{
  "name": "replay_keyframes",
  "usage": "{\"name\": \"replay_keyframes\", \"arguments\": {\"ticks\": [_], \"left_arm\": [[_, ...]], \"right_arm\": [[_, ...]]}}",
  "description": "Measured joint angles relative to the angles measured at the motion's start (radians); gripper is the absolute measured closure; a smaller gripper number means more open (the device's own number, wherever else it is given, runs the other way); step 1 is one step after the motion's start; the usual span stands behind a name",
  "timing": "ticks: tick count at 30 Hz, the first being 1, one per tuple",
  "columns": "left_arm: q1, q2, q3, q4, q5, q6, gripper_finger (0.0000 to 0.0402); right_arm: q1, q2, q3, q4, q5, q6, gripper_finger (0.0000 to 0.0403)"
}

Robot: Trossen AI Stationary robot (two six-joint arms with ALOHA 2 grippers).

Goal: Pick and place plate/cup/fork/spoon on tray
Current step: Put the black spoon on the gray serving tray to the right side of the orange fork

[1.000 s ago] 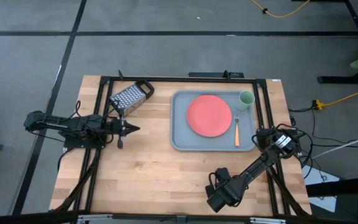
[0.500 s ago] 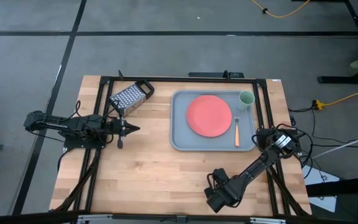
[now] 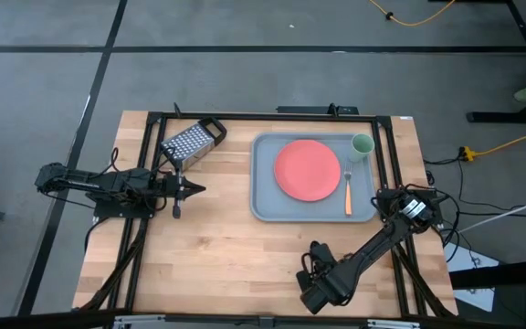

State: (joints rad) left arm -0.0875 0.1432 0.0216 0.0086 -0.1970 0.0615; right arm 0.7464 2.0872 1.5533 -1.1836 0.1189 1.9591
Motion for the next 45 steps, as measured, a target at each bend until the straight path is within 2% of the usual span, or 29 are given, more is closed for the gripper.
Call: {"name": "replay_keyframes", "arguments": {"ticks": [4, 9, 14, 17, 20, 24, 29, 33, 37, 41, 45], "left_arm": [[0.0, 0.0, 0.0, 0.0, 0.0, 0.0, 0.0401], [0.0, 0.0, 0.0, 0.0, 0.0, 0.0, 0.0401], [0.0, 0.0, 0.0, 0.0, 0.0, 0.0, 0.0401], [0.0, 0.0, 0.0, 0.0, 0.0, 0.0, 0.0401], [0.0, 0.0, 0.0, 0.0, 0.0, 0.0, 0.0401], [0.0, 0.0, 0.0, 0.0, 0.0, 0.0, 0.0401], [0.0, 0.0, 0.0, 0.0, 0.0, 0.0, 0.0401], [0.0, 0.0, 0.0, 0.0, 0.0, 0.0, 0.0401], [0.0, 0.0, 0.0, 0.0, 0.0, 0.0, 0.0401], [0.0, 0.0, 0.0, 0.0, 0.0, 0.0, 0.0401], [0.0, 0.0, 0.0, 0.0, 0.0, 0.0, 0.0401]], "right_arm": [[-0.002, -0.004, 0.08, -0.136, 0.029, 0.021, 0.0401], [-0.029, -0.006, 0.174, -0.402, 0.043, 0.074, 0.0401], [-0.075, -0.087, 0.123, -0.387, 0.174, 0.023, 0.0402], [-0.115, -0.165, 0.009, -0.39, 0.203, -0.002, 0.0402], [-0.151, -0.276, -0.137, -0.387, 0.176, 0.002, 0.0402], [-0.169, -0.446, -0.359, -0.329, 0.155, 0.093, 0.0402], [-0.176, -0.634, -0.63, -0.08, 0.156, 0.21, 0.0402], [-0.226, -0.706, -0.792, 0.093, 0.141, 0.181, 0.0402], [-0.305, -0.746, -0.838, 0.112, 0.152, 0.087, 0.0402], [-0.396, -0.798, -0.819, 0.04, 0.152, -0.034, 0.0402], [-0.493, -0.854, -0.806, -0.054, 0.153, -0.075, 0.0402]]}}
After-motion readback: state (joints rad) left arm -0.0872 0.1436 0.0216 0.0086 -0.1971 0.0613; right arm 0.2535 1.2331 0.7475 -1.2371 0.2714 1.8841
